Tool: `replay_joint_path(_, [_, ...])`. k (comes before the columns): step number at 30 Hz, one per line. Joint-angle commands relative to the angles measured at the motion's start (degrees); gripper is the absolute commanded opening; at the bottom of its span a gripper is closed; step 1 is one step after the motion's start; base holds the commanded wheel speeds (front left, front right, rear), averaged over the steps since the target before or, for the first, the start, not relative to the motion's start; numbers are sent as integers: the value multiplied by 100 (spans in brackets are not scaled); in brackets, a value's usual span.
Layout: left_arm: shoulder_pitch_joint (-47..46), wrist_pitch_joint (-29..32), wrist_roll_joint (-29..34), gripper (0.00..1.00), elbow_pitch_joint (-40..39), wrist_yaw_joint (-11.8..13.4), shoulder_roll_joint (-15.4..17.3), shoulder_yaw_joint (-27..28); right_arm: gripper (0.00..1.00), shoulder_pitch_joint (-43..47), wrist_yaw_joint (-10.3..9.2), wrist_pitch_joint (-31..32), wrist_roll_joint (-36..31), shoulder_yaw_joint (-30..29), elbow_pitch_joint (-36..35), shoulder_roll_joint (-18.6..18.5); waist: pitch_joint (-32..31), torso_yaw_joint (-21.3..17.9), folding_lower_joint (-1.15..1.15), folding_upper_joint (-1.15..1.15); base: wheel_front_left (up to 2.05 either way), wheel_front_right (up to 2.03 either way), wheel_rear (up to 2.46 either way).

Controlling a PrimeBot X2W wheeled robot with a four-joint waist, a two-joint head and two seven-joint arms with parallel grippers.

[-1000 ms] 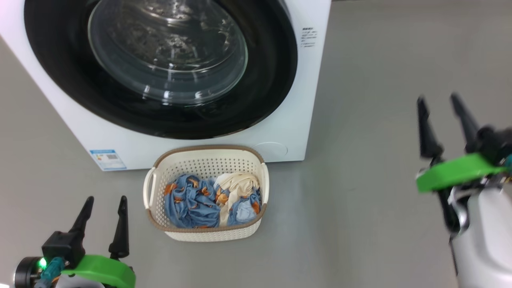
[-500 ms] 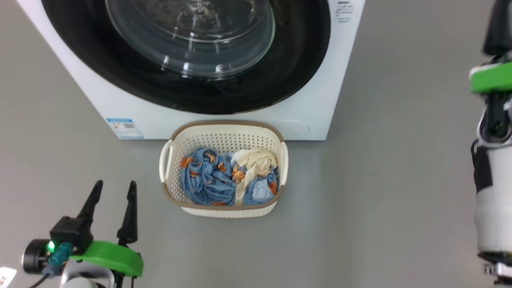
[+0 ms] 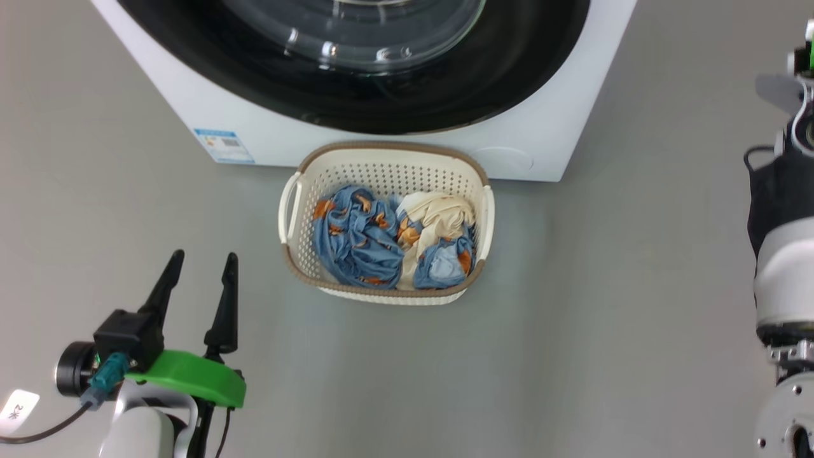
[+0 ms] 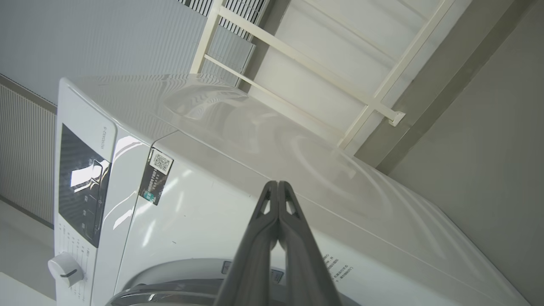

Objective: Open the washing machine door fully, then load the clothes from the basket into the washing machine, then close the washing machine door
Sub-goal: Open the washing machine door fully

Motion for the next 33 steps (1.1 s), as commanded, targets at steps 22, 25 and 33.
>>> replay_joint_path(22, [-481, -37, -193, 100, -56, -8, 8, 12, 0, -2138, 9, 1826, -516, 178, 1404, -19, 639, 457, 0, 0, 0, 0, 0])
replay_joint_path(25, [-517, -37, -224, 100, -66, -9, -1, -1, 0, -2308, 9, 1837, -604, 111, 1493, -16, 733, 486, 0, 0, 0, 0, 0])
replay_joint_path(33, [-623, -37, -319, 100, -90, -9, -13, -6, 0, -2602, 9, 1947, -866, 94, 1604, 7, 962, 555, 0, 0, 0, 0, 0])
